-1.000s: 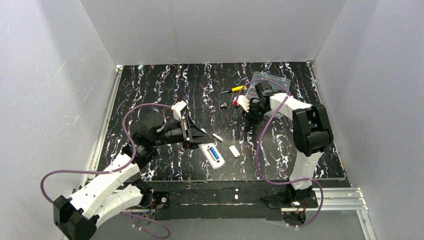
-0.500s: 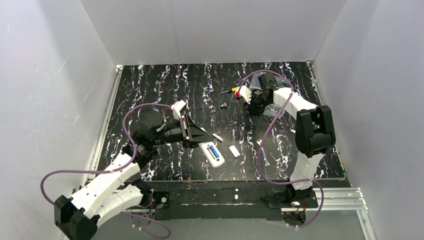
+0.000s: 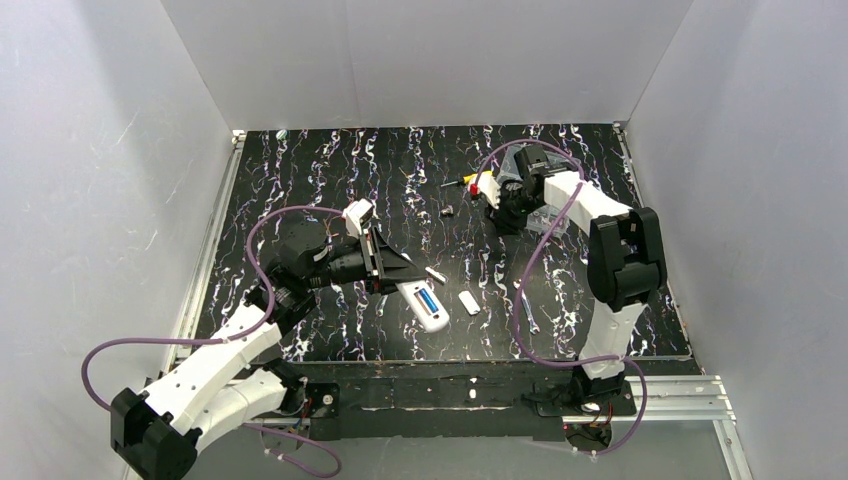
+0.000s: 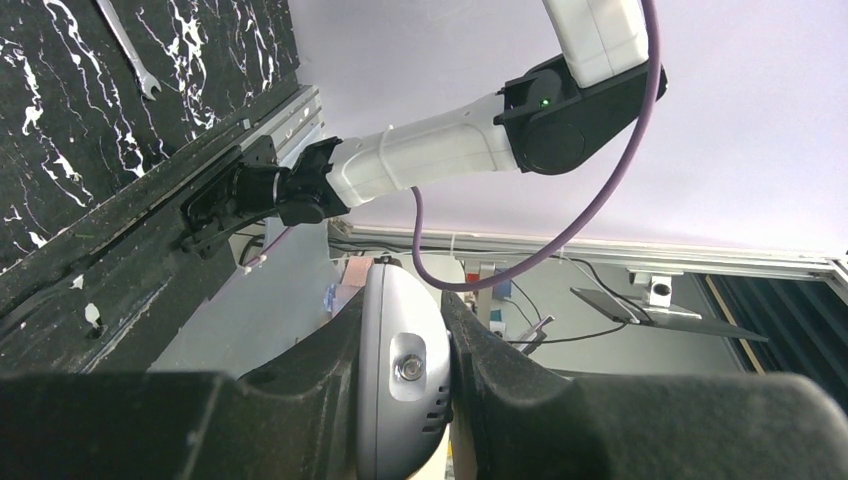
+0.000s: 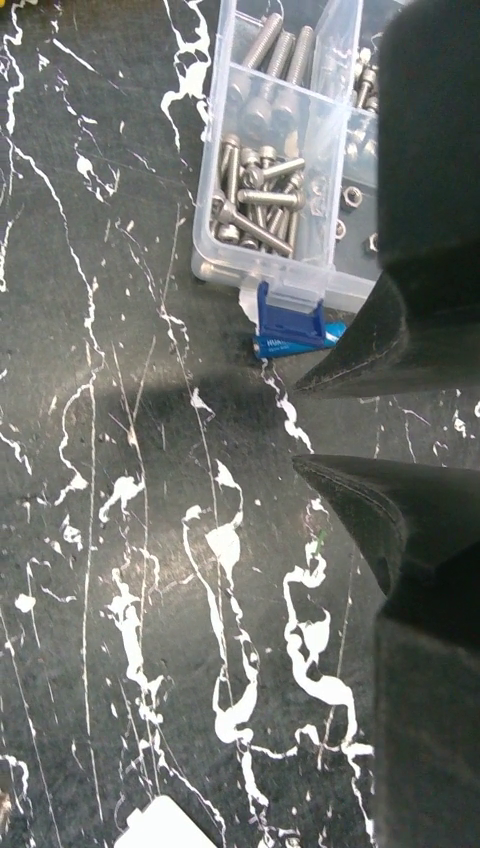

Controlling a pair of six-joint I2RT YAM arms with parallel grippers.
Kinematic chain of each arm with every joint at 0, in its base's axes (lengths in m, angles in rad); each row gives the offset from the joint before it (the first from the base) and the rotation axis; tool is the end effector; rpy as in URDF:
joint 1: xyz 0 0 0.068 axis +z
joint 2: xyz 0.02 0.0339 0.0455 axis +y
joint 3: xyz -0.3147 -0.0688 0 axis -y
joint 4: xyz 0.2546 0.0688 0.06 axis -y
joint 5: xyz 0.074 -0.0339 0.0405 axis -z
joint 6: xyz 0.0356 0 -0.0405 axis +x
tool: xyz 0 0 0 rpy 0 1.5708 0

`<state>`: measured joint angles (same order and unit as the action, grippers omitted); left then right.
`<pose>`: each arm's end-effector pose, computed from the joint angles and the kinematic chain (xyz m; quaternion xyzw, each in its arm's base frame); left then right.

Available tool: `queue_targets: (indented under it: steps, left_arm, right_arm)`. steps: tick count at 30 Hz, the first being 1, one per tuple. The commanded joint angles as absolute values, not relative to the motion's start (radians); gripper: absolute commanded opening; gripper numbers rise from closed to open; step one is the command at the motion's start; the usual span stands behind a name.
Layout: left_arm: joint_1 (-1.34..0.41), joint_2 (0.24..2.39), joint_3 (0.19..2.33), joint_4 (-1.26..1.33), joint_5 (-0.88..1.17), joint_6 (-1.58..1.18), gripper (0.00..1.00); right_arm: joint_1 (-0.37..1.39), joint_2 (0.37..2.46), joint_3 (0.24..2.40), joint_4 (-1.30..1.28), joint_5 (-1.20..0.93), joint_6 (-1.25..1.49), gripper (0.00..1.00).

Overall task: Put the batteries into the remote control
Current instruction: Pick up the battery from the center of the board.

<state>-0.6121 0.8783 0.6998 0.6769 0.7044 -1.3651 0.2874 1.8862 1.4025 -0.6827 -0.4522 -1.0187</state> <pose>0.1252 -0.1160 0.4179 0.0995 0.5550 -0.7709 0.2965 0.3913 0.1319 0.2499 -0.6158 0.7309 0.1351 0.2613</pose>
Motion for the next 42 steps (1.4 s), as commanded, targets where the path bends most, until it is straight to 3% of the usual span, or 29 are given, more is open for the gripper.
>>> queue_targets:
  steps: [1, 24, 42]
  left_arm:
    - [-0.602, 0.866, 0.700, 0.747, 0.759, -1.376, 0.00]
    - [-0.572, 0.891, 0.709, 0.769, 0.778, -1.404, 0.00]
    - [-0.560, 0.868, 0.696, 0.762, 0.778, -1.406, 0.00]
  right_arm:
    - [0.285, 1.939, 1.472, -0.716, -0.456, -1.015, 0.34]
    - [0.296, 2.023, 1.485, -0.593, -0.233, -0.953, 0.40]
    - [0.352, 2.047, 1.476, -0.628, -0.182, -0.943, 0.34]
